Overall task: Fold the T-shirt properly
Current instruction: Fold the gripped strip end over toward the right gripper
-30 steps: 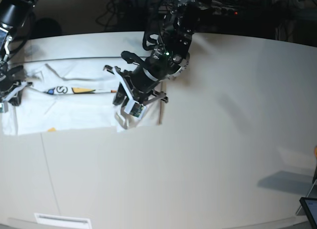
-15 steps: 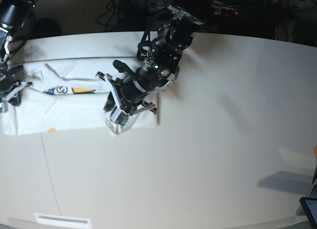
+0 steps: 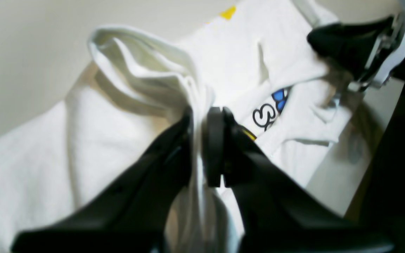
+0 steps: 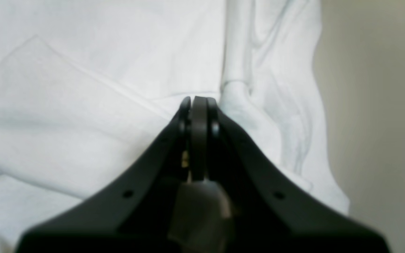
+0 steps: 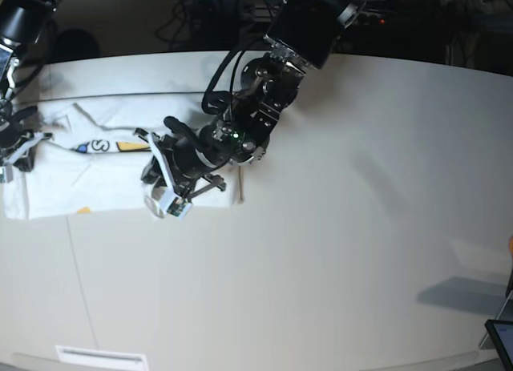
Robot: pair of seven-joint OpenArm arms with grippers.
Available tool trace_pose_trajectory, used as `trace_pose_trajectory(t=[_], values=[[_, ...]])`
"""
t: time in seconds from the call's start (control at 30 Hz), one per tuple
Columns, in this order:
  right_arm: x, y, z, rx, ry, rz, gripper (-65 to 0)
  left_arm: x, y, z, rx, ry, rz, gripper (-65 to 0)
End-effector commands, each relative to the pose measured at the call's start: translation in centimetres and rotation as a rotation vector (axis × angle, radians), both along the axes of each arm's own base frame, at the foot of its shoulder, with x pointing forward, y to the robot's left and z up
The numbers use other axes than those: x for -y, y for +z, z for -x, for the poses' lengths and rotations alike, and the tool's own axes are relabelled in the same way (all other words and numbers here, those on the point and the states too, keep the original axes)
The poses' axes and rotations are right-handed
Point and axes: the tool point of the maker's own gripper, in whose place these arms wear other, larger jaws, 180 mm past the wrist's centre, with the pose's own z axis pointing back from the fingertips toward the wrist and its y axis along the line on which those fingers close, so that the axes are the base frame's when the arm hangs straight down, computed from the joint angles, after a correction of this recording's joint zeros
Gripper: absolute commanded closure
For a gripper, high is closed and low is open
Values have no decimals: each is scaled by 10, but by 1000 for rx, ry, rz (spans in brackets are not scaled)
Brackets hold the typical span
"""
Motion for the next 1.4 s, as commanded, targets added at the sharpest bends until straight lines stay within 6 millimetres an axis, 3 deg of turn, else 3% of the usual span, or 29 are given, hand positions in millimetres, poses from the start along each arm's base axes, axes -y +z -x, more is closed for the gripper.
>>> trace_pose_trajectory(t=[0.0,0.33,1.13,1.2,1.37], values=[[10,-18,23,-144,-2,49,-3,11,24,-12,66,2,55,0],[10,-18,23,-144,-2,50,-3,19,6,-6,59,-3,62,0],[10,-18,23,-144,-2,49,-3,23,13,-12,109,17,113,-2],[10,-18,23,-144,-2,49,-3,28,13,-7,112,-4,111,-57],[10,-18,23,-144,-2,49,-3,54,26,8,120,-97,147,-277]])
